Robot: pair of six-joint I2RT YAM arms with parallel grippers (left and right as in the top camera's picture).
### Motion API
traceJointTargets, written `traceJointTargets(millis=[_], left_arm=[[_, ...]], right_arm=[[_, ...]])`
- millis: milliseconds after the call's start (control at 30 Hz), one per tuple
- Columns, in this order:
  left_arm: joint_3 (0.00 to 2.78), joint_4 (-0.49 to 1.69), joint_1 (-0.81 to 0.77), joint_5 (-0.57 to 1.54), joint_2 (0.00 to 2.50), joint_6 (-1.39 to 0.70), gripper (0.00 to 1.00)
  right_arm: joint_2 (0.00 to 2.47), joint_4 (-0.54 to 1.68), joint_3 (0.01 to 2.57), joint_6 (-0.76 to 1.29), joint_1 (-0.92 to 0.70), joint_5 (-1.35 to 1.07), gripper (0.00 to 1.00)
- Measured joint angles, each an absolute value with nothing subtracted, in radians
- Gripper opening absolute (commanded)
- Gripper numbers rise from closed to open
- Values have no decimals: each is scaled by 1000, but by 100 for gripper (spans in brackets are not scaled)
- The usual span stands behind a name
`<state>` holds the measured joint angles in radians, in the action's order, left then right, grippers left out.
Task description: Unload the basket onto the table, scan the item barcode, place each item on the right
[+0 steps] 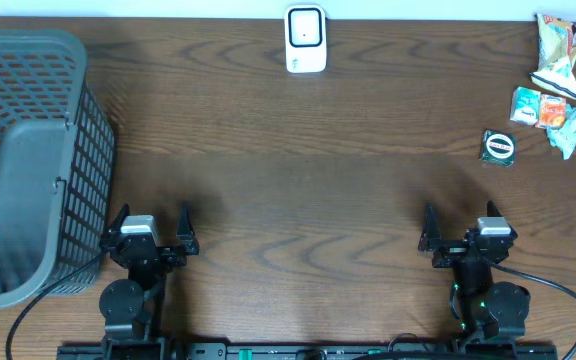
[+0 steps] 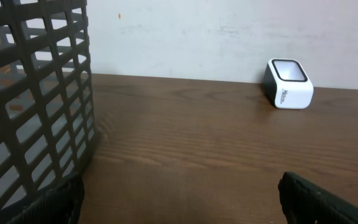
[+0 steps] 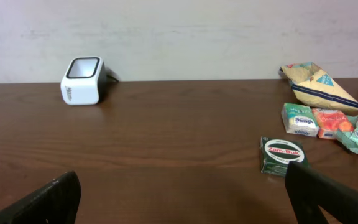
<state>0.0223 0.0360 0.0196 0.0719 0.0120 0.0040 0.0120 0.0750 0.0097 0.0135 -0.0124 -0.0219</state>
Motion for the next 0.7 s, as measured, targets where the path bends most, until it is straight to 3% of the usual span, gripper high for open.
traceJointTargets(millis=[700], left_arm=[[22,34,19,91,12,34,98]], right_arm=[[12,75,10,14,-12,-22,99]])
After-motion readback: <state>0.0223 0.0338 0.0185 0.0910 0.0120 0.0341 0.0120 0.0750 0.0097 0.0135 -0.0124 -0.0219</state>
